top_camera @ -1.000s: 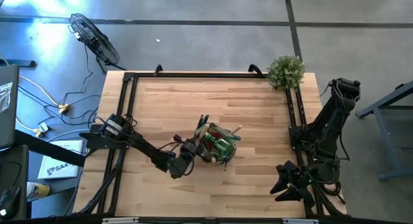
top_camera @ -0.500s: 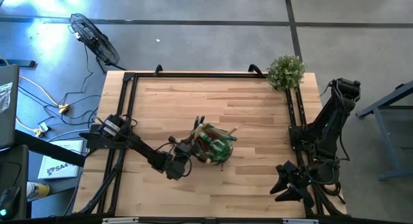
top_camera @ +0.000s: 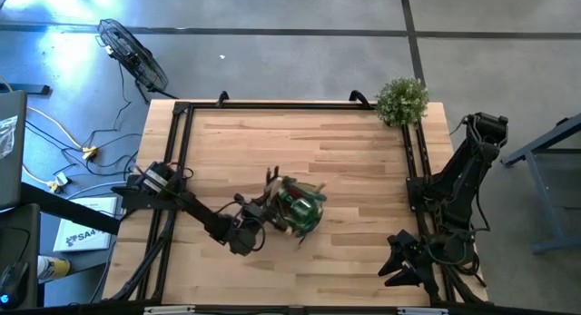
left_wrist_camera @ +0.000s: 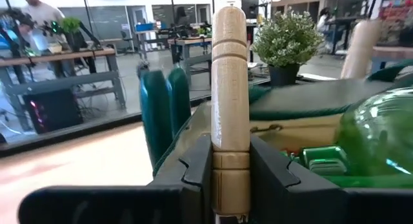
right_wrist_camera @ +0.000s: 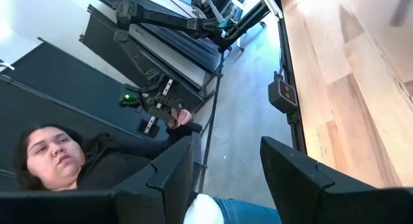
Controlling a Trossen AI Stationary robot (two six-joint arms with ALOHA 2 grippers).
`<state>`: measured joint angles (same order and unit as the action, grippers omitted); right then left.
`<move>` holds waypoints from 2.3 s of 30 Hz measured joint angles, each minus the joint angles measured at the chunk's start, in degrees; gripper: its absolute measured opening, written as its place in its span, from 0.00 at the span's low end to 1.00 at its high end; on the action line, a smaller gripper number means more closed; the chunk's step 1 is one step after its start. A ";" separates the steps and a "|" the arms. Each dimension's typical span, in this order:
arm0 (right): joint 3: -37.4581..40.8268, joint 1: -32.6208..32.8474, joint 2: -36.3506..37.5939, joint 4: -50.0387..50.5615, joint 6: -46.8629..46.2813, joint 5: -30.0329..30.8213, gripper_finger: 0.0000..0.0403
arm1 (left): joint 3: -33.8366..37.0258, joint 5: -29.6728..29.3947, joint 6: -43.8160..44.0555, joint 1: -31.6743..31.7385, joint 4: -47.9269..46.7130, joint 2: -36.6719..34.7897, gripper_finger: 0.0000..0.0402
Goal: Pick & Place Garden tools in Gardening bag
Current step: Put the brown trowel into the gardening bag
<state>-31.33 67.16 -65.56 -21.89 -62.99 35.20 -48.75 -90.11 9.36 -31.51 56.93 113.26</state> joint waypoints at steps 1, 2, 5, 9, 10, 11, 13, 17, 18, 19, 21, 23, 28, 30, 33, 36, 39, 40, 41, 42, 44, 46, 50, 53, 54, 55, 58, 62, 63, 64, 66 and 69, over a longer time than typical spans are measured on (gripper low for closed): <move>0.00 -0.02 0.00 -0.15 0.01 0.00 0.43 | -0.57 0.20 -1.42 0.28 -0.01 -0.01 0.16; 0.00 0.00 0.00 -0.29 0.01 0.00 0.43 | -1.05 0.44 -2.46 0.68 -0.05 -0.01 0.16; 0.00 0.00 0.00 -0.28 0.01 -0.01 0.43 | -1.76 2.08 -2.84 1.65 0.06 -0.01 0.16; 0.00 0.00 0.00 -0.28 0.01 -0.68 0.43 | -1.91 2.60 -1.61 2.78 0.08 -0.01 0.16; 0.00 0.00 0.00 -0.26 0.01 -0.68 0.43 | -1.91 2.70 -1.58 3.04 0.09 -0.01 0.16; 0.00 0.00 0.00 -0.26 0.01 -0.70 0.43 | -1.93 2.88 -1.42 3.25 0.12 -0.01 0.16; 0.00 -0.01 0.00 -0.26 0.01 -0.82 0.43 | -1.93 4.34 -1.13 3.61 0.14 -0.01 0.16; 0.00 -0.02 0.00 -0.24 0.01 -0.87 0.43 | -1.93 6.11 -1.98 4.32 1.54 -0.01 0.16; 0.00 0.00 0.00 -0.24 0.01 -0.82 0.43 | -1.93 6.68 -2.99 4.62 2.52 -0.01 0.16; 0.00 0.00 0.00 -0.24 0.01 -0.72 0.43 | -1.93 7.62 -4.31 4.73 3.80 -0.01 0.16; 0.00 -0.01 0.00 -0.25 0.01 -0.63 0.43 | -1.93 11.04 -7.97 5.24 7.40 -0.01 0.16; 0.00 0.00 0.00 -0.24 0.01 -0.60 0.43 | -1.91 15.89 -13.68 5.80 13.41 -0.01 0.16; 0.00 0.00 0.00 -0.24 -0.08 -0.17 0.43 | -1.93 24.43 -28.62 6.97 28.03 -0.01 0.16; 0.00 0.00 -0.13 -0.34 -0.25 -0.17 0.43 | -1.93 24.76 -32.24 6.87 31.01 -0.01 0.16; 0.00 -0.01 -0.44 -0.66 -0.28 -0.80 0.43 | -1.93 25.30 -33.17 6.67 32.06 -0.01 0.16; 0.00 0.00 -0.44 -0.74 -0.29 -0.84 0.43 | -1.93 25.22 -32.02 5.98 32.53 0.89 0.16; 0.00 0.00 -0.44 -0.80 -0.95 -0.85 0.43 | -1.91 22.97 -32.37 5.44 32.56 2.20 0.16; 0.00 0.00 -0.44 -0.84 -1.43 -0.85 0.43 | -1.91 21.91 -32.31 5.39 32.62 2.51 0.16; -0.01 0.00 -0.44 -0.86 -1.66 -0.89 0.43 | -1.93 20.85 -31.99 5.21 32.65 2.85 0.16; 0.00 0.00 -0.44 -0.88 -1.82 -0.90 0.43 | -1.93 19.93 -31.83 5.11 32.64 3.11 0.16; 0.00 0.00 -0.44 -1.00 -1.92 -0.90 0.43 | -1.93 19.33 -31.44 4.85 32.67 3.63 0.16; 0.00 0.02 -0.44 -1.00 -1.93 -0.92 0.43 | -1.93 18.68 -30.91 4.37 32.67 3.73 0.16; -0.01 0.02 -0.44 -1.02 -2.74 -1.25 0.43 | -1.93 13.75 -31.67 2.71 32.55 3.73 0.16; 0.00 0.02 -0.44 -1.02 -2.99 -2.02 0.43 | -1.93 11.24 -32.54 1.96 32.11 3.73 0.16; 0.00 0.02 -0.44 -1.04 -3.00 -2.16 0.43 | -1.93 11.31 -32.74 1.80 32.04 3.73 0.16; 0.00 0.02 -0.44 -1.02 -2.98 -2.16 0.43 | -1.93 11.46 -32.73 1.83 32.03 3.73 0.16; 0.00 0.01 -0.46 -1.05 -2.76 -2.12 0.43 | -1.93 11.50 -31.64 1.88 30.92 3.73 0.16; 0.00 -0.02 -0.45 -1.07 0.69 -0.42 0.43 | -1.93 11.81 -31.14 1.90 30.05 3.75 0.16; 0.00 -0.13 -0.36 -1.09 2.48 0.41 0.43 | -1.93 12.12 -31.16 1.92 30.04 3.77 0.16; 0.00 -0.38 -0.17 -1.13 4.70 1.23 0.43 | -1.93 12.31 -31.14 2.23 30.01 3.77 0.16; 0.00 -1.34 0.38 -2.68 10.97 2.10 0.43 | -1.93 12.42 -30.92 2.57 29.98 3.77 0.16; 0.00 -3.01 1.20 -7.80 25.77 1.73 0.43 | -1.93 13.77 -30.45 2.73 29.89 3.77 0.16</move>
<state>-31.33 64.15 -64.36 -29.70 -37.22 36.93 -50.68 -76.34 -21.09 -28.77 86.83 117.03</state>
